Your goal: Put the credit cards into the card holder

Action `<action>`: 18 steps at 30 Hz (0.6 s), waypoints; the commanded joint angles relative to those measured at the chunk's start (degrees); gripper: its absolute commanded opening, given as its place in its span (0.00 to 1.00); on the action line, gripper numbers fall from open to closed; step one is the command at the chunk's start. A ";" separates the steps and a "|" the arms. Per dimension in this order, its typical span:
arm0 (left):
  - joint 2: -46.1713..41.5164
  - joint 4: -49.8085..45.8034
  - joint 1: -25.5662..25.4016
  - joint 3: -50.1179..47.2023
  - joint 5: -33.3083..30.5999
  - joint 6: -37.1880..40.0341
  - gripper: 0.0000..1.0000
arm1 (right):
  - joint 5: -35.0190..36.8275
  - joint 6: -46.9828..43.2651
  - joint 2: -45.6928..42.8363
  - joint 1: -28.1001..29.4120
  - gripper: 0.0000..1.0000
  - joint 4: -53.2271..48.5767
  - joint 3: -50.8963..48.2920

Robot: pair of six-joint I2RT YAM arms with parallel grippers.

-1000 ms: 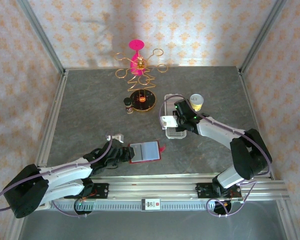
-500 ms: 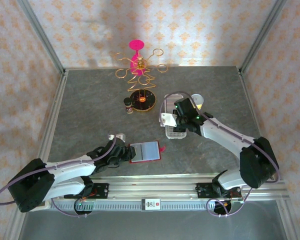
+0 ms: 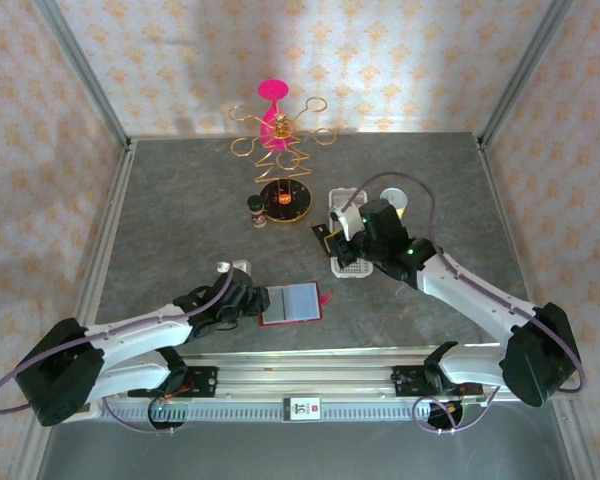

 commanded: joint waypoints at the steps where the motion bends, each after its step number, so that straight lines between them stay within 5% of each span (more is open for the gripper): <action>1: -3.35 -3.72 0.21 1.92 -1.37 0.56 0.45 | -7.51 24.88 -1.98 1.36 0.00 8.89 -6.44; 6: -3.27 -6.28 -0.33 2.59 -1.22 -1.34 0.48 | -5.69 41.06 -1.68 7.64 0.00 21.90 -15.91; 18: 2.76 -5.53 -4.13 2.78 -4.69 -3.26 0.44 | 2.57 52.96 7.93 16.18 0.00 34.58 -18.46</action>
